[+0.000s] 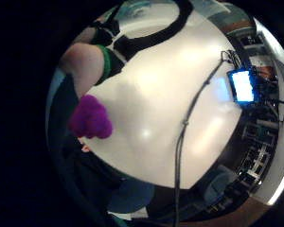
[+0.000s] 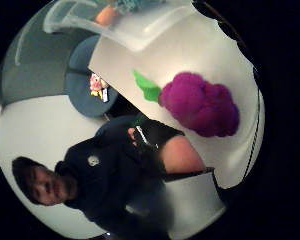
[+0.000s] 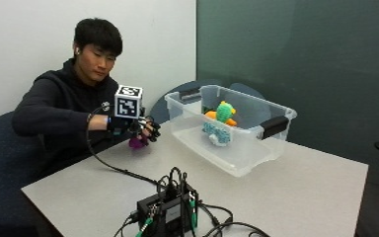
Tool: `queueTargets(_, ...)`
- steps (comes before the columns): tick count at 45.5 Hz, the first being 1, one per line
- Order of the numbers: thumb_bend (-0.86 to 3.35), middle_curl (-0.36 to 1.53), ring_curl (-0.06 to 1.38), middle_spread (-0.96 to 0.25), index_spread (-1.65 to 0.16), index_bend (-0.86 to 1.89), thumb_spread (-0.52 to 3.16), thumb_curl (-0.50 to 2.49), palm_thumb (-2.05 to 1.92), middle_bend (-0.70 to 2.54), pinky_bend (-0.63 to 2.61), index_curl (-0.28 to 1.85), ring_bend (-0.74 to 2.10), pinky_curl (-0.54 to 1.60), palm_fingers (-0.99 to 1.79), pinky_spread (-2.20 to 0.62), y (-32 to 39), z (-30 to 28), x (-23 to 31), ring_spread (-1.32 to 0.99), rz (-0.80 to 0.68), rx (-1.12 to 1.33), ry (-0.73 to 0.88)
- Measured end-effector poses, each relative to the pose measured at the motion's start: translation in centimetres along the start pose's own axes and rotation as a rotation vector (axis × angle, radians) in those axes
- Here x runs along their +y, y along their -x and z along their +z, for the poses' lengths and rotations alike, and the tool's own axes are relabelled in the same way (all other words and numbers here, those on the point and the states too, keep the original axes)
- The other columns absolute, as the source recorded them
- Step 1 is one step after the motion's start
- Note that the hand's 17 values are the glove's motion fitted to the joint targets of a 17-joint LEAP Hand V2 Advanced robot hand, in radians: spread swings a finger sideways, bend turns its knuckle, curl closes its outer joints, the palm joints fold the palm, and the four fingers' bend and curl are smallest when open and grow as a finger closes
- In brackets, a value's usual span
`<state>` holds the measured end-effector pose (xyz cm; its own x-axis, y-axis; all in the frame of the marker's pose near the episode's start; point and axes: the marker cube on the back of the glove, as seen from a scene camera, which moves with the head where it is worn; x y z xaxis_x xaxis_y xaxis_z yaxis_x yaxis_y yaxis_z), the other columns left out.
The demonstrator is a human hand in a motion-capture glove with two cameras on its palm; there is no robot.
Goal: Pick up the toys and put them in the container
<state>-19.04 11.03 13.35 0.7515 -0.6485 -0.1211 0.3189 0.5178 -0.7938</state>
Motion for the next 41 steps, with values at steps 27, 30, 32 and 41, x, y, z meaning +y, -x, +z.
queueTargets(27, 0.17, 0.66, 0.45, -0.15, -0.22, 0.24, 1.09, 0.55, 0.59, 0.92, 1.05, 0.21, 1.39, 0.37, 1.22, -0.35, 0.7, -10.4, -4.6, -0.24, 0.081, -0.117, -0.487)
queueTargets(30, 0.16, 0.67, 0.46, -0.15, -0.23, 0.27, 1.03, 0.58, 0.61, 0.93, 1.07, 0.23, 1.4, 0.39, 1.23, -0.35, 0.0, -15.6, -6.0, -0.24, 0.107, -0.087, -0.576)
queueTargets(32, 0.15, 0.67, 0.46, -0.15, -0.23, 0.31, 0.99, 0.6, 0.63, 0.94, 1.08, 0.24, 1.39, 0.4, 1.23, -0.35, 0.4, -19.2, -7.1, -0.24, 0.09, -0.087, -0.63)
queueTargets(41, 0.11, 0.7, 0.47, -0.15, -0.24, 0.42, 0.82, 0.67, 0.65, 0.98, 1.12, 0.31, 1.41, 0.44, 1.2, -0.36, 3.1, -27.0, -14.6, -0.24, 0.14, -0.23, -0.756)
